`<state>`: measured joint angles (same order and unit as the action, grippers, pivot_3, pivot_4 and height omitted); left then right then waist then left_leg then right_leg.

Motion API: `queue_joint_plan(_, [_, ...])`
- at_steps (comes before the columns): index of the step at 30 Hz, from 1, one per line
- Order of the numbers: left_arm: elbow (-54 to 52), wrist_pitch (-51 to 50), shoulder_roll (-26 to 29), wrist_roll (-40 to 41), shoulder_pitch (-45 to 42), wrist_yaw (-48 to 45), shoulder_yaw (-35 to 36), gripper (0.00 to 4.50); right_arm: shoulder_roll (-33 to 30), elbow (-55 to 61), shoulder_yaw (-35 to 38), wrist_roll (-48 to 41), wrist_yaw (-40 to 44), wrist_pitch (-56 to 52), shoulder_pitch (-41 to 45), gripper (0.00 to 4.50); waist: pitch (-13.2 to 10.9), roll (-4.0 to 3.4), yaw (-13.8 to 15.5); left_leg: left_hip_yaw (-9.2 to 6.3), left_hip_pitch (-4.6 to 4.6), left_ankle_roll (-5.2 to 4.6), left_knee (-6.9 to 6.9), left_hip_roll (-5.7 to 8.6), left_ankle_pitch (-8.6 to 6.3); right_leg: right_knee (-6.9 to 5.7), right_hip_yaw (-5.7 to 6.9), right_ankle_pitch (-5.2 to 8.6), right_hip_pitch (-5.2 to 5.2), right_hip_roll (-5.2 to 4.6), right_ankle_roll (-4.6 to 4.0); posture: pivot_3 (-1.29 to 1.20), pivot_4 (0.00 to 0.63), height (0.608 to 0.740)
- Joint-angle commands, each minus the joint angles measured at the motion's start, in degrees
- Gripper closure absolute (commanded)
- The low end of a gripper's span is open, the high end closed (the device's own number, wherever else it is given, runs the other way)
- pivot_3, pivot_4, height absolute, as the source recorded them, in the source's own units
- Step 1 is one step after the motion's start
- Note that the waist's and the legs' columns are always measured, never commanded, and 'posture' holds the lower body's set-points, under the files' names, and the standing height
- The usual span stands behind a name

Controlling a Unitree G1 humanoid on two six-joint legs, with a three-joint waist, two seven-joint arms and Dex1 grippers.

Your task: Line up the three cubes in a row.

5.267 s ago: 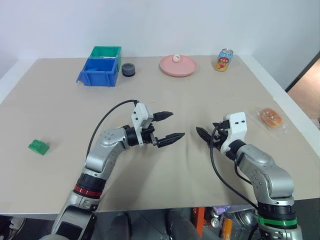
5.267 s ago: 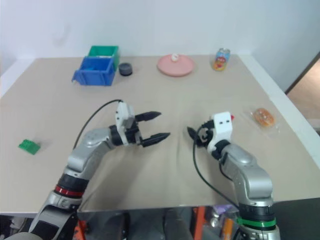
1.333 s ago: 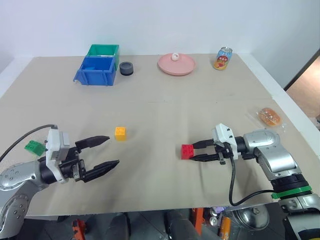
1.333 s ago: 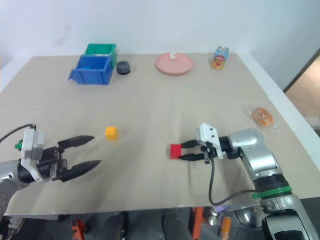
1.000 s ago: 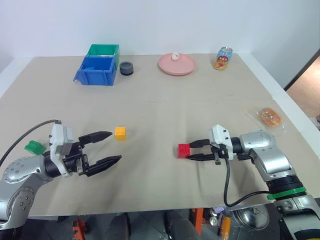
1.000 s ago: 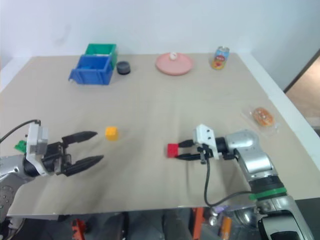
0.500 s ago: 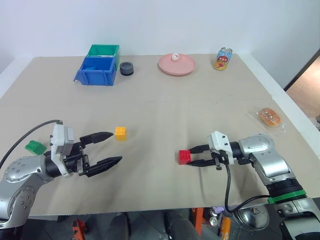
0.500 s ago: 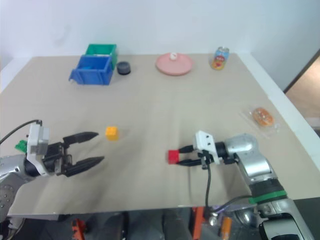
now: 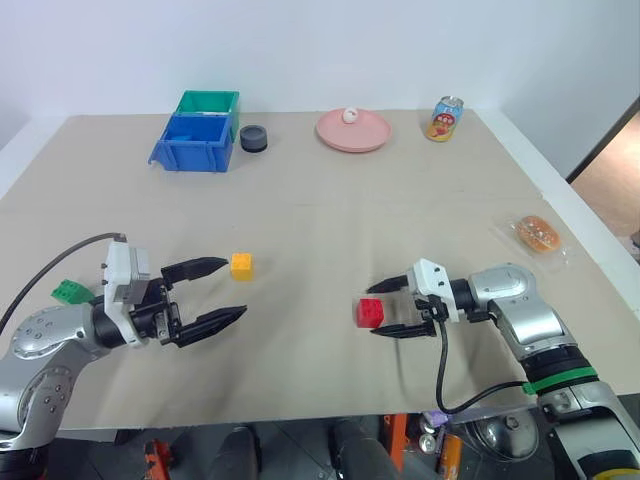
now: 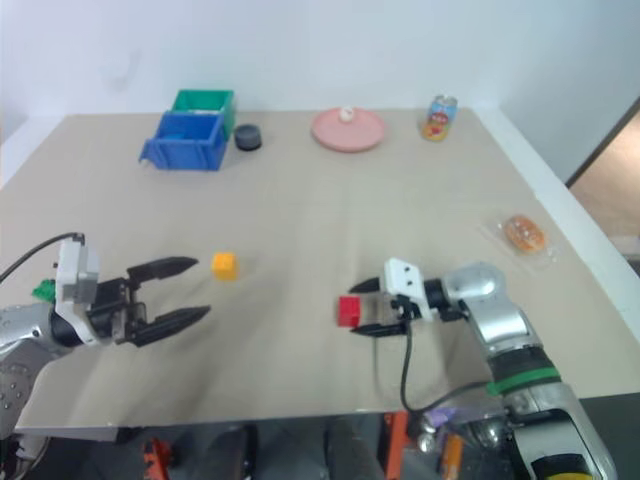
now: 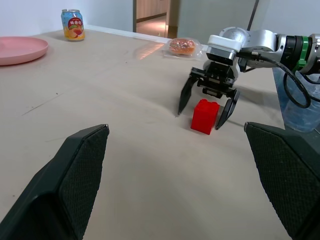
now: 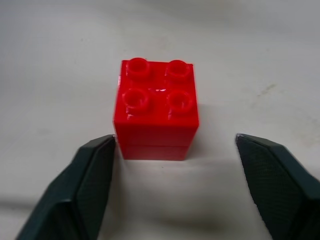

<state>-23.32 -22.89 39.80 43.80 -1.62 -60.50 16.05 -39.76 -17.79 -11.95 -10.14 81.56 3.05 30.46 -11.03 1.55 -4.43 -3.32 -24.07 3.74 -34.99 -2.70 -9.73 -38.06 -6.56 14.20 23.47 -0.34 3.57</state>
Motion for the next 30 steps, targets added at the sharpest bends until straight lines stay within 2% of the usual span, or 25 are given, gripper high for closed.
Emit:
queue_joint_plan(1, [0.1,0.3,0.5,0.4,-0.8,-0.1,0.5,0.0,-2.3,0.2,0.5,0.2,1.9,-1.8,1.2,0.7,0.0,0.0,0.0,0.0,0.0,0.0,0.01,0.0,0.0,0.0,0.0,0.01,0.0,0.0,0.0,0.0,0.15,0.74])
queue_joint_plan(6, [0.4,-0.2,0.4,0.7,-1.4,0.2,0.3,0.0,-6.2,0.6,1.0,-0.6,5.6,-6.3,2.1,0.7,0.0,0.0,0.1,0.0,-0.03,0.0,-0.01,0.01,0.0,0.0,0.0,0.0,-0.01,-0.02,0.02,0.0,0.15,0.74])
queue_joint_plan(8, [0.3,-2.5,0.4,2.6,-1.3,1.5,0.7,0.0,-9.8,0.2,1.7,-1.4,9.0,-8.5,3.0,0.7,0.0,-0.01,0.1,0.0,-0.01,0.0,-0.01,0.01,0.0,0.0,0.0,0.0,0.0,-0.01,0.01,0.0,0.15,0.74])
queue_joint_plan(10, [-0.7,-7.1,0.0,6.1,-0.1,4.9,1.6,0.0,-14.1,-0.4,1.9,-2.5,10.8,-8.4,4.1,0.7,0.0,-0.08,0.1,0.01,-0.02,0.0,-0.02,0.02,0.0,0.0,-0.01,0.0,0.01,-0.03,0.01,0.0,0.15,0.74])
queue_joint_plan(12, [-2.3,-9.8,-1.5,8.8,2.2,9.1,2.7,0.0,-15.1,-2.1,3.2,-2.6,10.2,-8.0,6.0,0.7,0.0,-0.08,0.0,0.01,-0.03,0.0,-0.02,0.01,0.0,0.0,-0.01,0.01,0.01,-0.03,0.02,0.0,0.15,0.74])
queue_joint_plan(16, [-6.7,-9.9,-8.2,8.5,8.0,21.5,4.2,0.0,-12.7,-2.7,8.2,-8.8,6.1,-16.4,12.1,0.7,-0.1,-0.04,-1.1,0.08,0.05,-0.03,-0.01,-0.04,-0.02,-0.02,-0.04,-0.01,0.01,-0.02,-0.02,0.0,0.15,0.74])
queue_joint_plan(20, [-11.4,-7.9,-17.1,6.0,13.9,35.2,5.3,0.0,-10.1,1.3,11.9,-14.4,3.4,-24.8,14.6,0.7,-0.1,-0.02,-0.8,-0.04,0.08,-0.03,-0.03,-0.05,-0.02,-0.08,-0.01,-0.04,-0.06,0.07,-0.02,0.0,0.15,0.74])
queue_joint_plan(25, [-15.8,-6.1,-26.5,-0.8,18.7,52.2,7.0,0.0,-6.2,8.4,11.1,-16.9,1.3,-28.8,13.6,0.7,-0.1,0.01,-0.3,-0.02,0.01,-0.02,-0.22,0.0,-0.02,-0.07,-0.09,-0.05,-0.06,0.06,0.03,0.0,0.15,0.74])
queue_joint_plan(30, [-21.9,-8.4,-31.5,-3.0,21.9,64.3,7.4,0.0,-2.2,10.9,9.3,-17.0,0.2,-29.5,14.1,0.7,-0.1,0.04,-0.2,0.06,-0.07,0.01,-0.51,0.04,-0.03,-0.05,-0.18,-0.16,-0.1,0.0,0.13,0.0,0.15,0.74])
